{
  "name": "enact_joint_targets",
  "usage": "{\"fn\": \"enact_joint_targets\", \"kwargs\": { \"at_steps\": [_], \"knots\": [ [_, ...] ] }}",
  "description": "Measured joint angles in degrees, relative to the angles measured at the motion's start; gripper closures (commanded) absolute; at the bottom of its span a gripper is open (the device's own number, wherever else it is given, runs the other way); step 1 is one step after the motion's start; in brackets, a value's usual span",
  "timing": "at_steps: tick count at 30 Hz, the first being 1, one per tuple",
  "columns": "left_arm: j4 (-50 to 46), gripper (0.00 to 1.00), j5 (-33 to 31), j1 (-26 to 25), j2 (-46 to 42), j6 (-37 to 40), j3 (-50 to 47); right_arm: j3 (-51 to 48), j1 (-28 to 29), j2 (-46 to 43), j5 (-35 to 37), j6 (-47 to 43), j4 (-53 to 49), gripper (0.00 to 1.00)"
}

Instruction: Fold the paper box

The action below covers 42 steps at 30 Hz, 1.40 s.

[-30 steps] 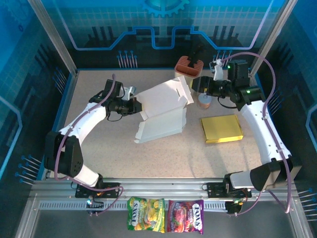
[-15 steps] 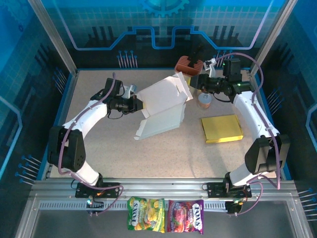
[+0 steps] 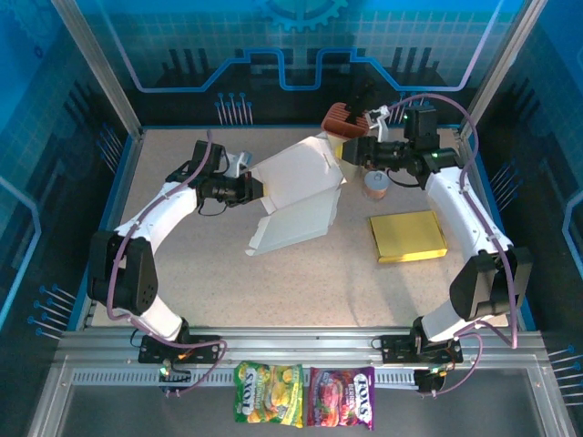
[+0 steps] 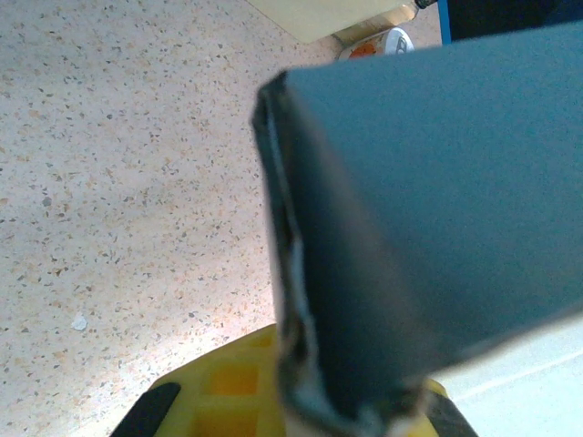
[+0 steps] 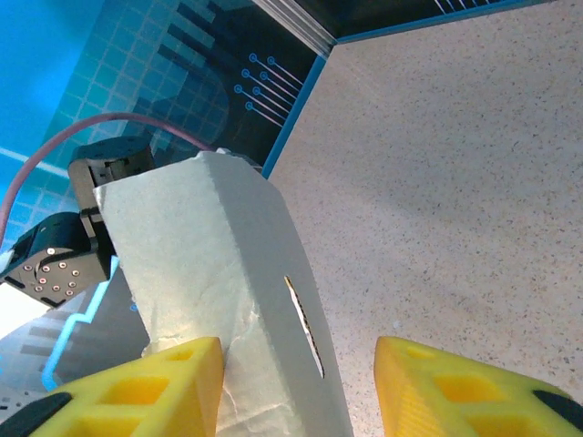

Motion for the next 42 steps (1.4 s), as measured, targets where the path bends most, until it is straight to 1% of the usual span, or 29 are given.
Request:
{"fn": "enact_joint_targets", "kwargs": {
  "at_steps": [12,19,21,30,32,34,37,42],
  "knots": [
    [-1.05,1.00,0.31,0.04,-0.02,0.42,0.09,4.15,4.66,2.23,4.39,-6.99,-5.70,0.51],
    [-1.81,1.00,0.31,0.04,-0.04,0.46,0.09,8.20,8.50,3.63,11.04,-12.28,-11.02,0.53],
    [-2.23,1.00,0.28,0.04,-0.04,0.79,0.09,9.20,9.53,3.91,13.75,-13.66,-12.66,0.54],
    [-4.02,1.00,-0.28,0.04,-0.09,1.53,0.09,15.08,14.56,6.32,28.59,-19.15,-19.76,0.70],
    [-4.39,1.00,-0.61,0.04,-0.09,1.62,0.15,15.85,15.56,6.69,31.43,-20.04,-20.96,0.71],
    [-5.53,1.00,-1.18,-0.11,-0.09,1.97,0.87,18.43,17.05,8.04,37.11,-20.46,-23.71,0.75],
    [-7.23,1.00,-2.56,-0.20,-0.09,2.84,2.27,21.75,19.56,10.01,45.27,-20.87,-26.60,0.77],
    [-9.64,1.00,-4.50,-1.18,-0.09,3.69,4.28,24.26,21.90,12.02,55.21,-21.62,-30.27,0.85]
  ]
}}
